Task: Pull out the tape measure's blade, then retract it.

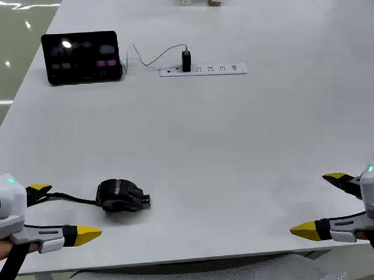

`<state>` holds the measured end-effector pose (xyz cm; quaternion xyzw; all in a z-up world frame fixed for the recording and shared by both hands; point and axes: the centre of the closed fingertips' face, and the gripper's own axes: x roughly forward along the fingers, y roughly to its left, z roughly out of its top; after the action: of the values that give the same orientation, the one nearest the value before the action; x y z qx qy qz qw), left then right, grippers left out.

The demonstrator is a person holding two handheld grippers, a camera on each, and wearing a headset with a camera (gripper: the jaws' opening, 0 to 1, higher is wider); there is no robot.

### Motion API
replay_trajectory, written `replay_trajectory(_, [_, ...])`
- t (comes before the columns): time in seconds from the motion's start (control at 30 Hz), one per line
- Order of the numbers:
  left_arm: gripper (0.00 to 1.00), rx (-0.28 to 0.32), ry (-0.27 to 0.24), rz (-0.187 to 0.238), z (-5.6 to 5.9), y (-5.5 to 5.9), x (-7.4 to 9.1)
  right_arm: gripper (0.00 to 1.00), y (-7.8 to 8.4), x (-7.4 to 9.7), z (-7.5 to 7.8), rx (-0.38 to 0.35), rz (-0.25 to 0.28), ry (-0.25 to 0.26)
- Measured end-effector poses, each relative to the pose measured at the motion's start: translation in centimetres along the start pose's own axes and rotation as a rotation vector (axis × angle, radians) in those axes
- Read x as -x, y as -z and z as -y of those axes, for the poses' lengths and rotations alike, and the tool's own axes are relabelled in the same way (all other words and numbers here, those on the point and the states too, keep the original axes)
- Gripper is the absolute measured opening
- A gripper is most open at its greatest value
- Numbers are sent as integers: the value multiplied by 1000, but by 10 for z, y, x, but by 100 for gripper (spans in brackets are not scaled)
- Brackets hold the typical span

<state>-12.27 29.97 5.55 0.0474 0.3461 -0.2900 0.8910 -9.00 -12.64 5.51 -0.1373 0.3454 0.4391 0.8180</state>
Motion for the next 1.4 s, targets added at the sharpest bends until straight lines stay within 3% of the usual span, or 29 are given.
replay_trajectory(0.43, [99,-2,16,-11,2,6,0,99,2,-1,0,-11,5,10])
replay_trajectory(0.57, [99,-5,20,-16,3,7,0,99,-2,-3,5,30,29,45])
replay_trajectory(0.63, [99,-8,26,-15,4,7,0,99,-3,-4,5,14,44,43])
replay_trajectory(0.77, [99,-19,37,-14,6,5,-2,99,-2,-8,5,-15,20,37])
replay_trajectory(0.9, [99,-44,59,-24,8,5,-5,99,-3,-13,0,-5,12,13])
replay_trajectory(1.0, [98,-62,88,-59,12,8,-7,99,-10,-19,-4,44,27,-13])
replay_trajectory(1.17, [99,-128,101,-104,13,10,-12,99,-15,-28,-13,76,14,-62])
replay_trajectory(1.2, [99,-173,98,-105,12,9,-13,99,-16,-31,-15,79,6,-68])
replay_trajectory(1.4, [99,-209,129,-134,15,5,-18,99,-25,-40,-18,124,-12,-80])
